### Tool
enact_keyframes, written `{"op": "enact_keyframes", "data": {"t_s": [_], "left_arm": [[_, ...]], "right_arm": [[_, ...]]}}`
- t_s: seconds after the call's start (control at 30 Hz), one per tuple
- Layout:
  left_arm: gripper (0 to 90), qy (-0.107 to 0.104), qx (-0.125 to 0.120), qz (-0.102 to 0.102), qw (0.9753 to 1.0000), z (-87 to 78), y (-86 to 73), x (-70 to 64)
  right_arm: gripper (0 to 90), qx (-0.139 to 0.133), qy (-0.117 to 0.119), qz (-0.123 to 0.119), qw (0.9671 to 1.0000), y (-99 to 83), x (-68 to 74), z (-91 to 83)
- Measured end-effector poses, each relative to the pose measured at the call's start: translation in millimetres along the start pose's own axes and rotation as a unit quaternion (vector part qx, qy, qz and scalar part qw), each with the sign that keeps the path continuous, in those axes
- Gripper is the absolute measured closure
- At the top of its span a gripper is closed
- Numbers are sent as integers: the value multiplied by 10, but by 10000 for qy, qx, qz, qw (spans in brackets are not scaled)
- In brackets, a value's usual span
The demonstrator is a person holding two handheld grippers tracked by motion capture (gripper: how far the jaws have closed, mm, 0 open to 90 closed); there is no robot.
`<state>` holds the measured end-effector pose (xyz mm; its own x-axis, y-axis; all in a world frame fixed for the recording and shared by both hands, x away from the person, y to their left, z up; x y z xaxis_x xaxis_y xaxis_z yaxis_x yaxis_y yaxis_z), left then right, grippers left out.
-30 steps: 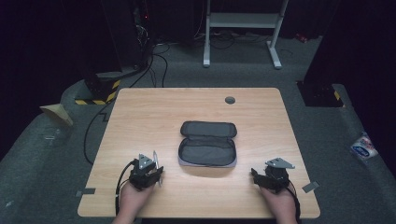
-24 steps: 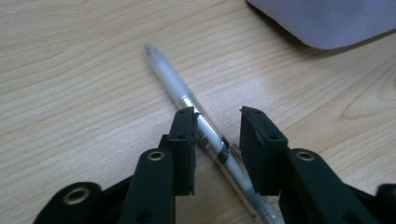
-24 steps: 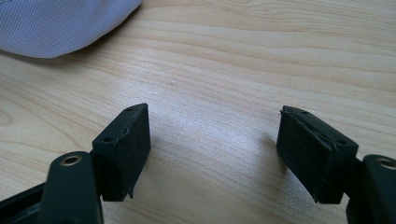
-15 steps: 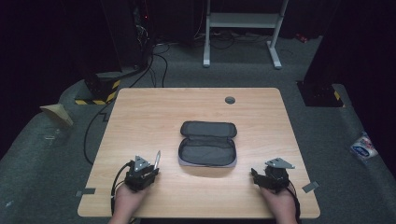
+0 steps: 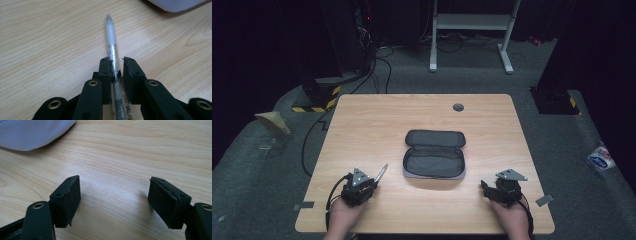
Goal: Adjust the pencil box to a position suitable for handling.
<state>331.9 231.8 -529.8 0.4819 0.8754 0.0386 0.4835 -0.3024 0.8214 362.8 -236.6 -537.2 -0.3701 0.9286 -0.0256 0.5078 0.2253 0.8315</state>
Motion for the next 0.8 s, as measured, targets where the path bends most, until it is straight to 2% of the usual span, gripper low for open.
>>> {"op": "enact_keyframes", "data": {"t_s": [0.13,0.37,0.47,0.6,0.73,0.8], "left_arm": [[766,-114,-107,-101,9998,-24,2,20],[733,-98,-202,-90,9997,53,11,25],[726,-37,-88,-90,9999,80,2,19],[748,-23,-131,15,9999,72,-8,8],[778,-68,-131,-119,9998,75,-8,8],[786,-74,-134,-115,9998,77,-6,10]], "right_arm": [[260,-21,-12,-51,10000,0,3,-1],[261,-13,-15,-61,10000,0,5,-3],[261,-17,-18,-61,10000,-1,8,-4],[261,-26,-20,-65,10000,-1,9,-4],[261,-29,-30,-70,10000,-2,12,-5],[261,-32,-32,-79,10000,-2,12,-5]]}}
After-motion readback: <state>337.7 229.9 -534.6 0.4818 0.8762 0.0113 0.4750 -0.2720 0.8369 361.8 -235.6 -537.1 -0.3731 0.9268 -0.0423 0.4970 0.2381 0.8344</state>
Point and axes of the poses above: each handheld gripper's, and its own axes: z roughly forward along the jaws, y roughly out of its top, x roughly to its left, the point moved 2 cm from there along z, roughly forward along the jaws, and after that the axes turned 10 degrees about -x, right-handed, at the moved point
